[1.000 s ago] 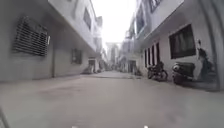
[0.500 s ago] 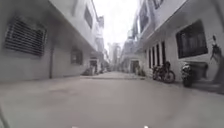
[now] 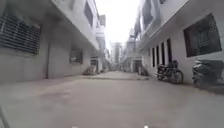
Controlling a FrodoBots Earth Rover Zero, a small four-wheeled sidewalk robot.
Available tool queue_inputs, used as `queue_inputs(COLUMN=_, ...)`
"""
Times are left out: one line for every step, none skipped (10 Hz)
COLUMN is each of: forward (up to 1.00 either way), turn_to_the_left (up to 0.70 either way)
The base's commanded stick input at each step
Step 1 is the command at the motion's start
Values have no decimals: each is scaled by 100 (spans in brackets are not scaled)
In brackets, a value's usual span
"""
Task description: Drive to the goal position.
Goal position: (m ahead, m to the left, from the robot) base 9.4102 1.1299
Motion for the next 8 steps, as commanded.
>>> queue_inputs(forward=100, turn_to_the_left=-28)
queue_inputs(forward=100, turn_to_the_left=2)
queue_inputs(forward=100, turn_to_the_left=2)
queue_inputs(forward=100, turn_to_the_left=2)
queue_inputs(forward=100, turn_to_the_left=2)
queue_inputs(forward=100, turn_to_the_left=-5)
queue_inputs(forward=100, turn_to_the_left=-38)
queue_inputs(forward=100, turn_to_the_left=-23)
